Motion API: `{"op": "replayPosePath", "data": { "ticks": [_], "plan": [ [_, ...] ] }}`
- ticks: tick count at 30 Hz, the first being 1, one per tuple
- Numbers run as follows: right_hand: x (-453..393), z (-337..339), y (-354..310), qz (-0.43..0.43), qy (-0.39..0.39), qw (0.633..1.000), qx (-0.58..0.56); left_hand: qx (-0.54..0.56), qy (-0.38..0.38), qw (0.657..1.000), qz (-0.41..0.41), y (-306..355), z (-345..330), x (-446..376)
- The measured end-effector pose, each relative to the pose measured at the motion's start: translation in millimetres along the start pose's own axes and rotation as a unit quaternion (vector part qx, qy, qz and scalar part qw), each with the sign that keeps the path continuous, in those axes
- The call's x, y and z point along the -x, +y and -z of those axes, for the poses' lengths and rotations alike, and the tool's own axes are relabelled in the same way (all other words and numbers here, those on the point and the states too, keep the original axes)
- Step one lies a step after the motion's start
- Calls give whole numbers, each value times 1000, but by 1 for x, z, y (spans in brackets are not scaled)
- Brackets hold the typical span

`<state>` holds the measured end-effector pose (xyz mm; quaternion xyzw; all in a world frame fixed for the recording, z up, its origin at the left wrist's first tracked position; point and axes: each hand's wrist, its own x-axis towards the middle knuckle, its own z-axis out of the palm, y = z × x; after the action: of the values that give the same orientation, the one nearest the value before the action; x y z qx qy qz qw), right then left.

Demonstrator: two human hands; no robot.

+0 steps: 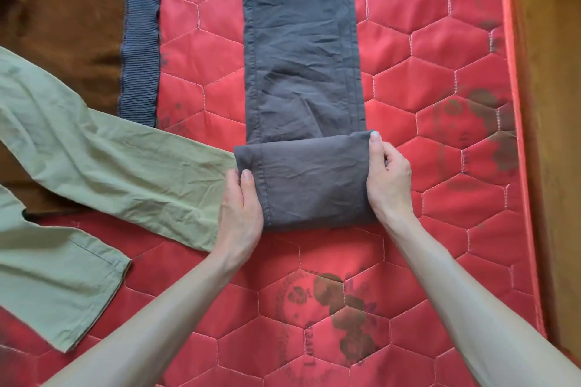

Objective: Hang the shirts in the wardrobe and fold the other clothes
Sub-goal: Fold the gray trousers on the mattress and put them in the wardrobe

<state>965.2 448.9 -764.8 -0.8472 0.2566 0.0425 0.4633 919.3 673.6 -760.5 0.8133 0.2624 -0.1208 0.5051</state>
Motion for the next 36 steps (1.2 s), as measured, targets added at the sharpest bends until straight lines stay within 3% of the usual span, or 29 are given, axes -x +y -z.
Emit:
{"op": "replayPosePath", "data": {
  "ticks": [3, 5, 8, 10, 14, 17, 20, 22, 24, 26, 29, 32, 36],
  "plan": [
    [-4, 3, -2, -55, -15, 997, -58, -6, 9, 1000, -25, 8, 1, -4],
    [-6, 6, 1, -81, -25, 996, -23, -25, 19, 999, -42, 12, 2, -8],
    [-2, 8, 10, -39, 31, 991, 124, -85, 32, 995, -35, 15, 0, -17],
    [-4, 5, 10, 2, 79, 987, 137, -153, 44, 987, -12, 17, -2, -23],
    [-16, -1, 0, 50, 52, 994, 86, -225, 84, 971, -2, 20, -2, -24],
    [-18, -6, 6, 95, 58, 984, 137, -270, 94, 958, -17, 12, -5, -22],
    [-22, -8, 14, 129, 112, 958, 230, -258, 141, 954, -65, 10, -9, -19],
    [-25, -5, 9, 144, 150, 946, 250, -270, 163, 938, -143, 12, -9, -17],
    [-22, -3, 2, 222, 152, 936, 227, -319, 102, 904, -266, 13, -10, -17],
    [-10, -7, 2, 328, 65, 922, 194, -374, 11, 856, -358, 9, -14, -18],
    [8, -18, 20, 351, -52, 900, 254, -430, -47, 826, -361, 1, -19, -25],
    [9, -24, 32, 294, -50, 912, 283, -450, -64, 819, -349, -3, -22, -33],
    [-1, -18, 35, 282, -75, 919, 265, -465, -89, 806, -355, -1, -21, -40]
  ]
}}
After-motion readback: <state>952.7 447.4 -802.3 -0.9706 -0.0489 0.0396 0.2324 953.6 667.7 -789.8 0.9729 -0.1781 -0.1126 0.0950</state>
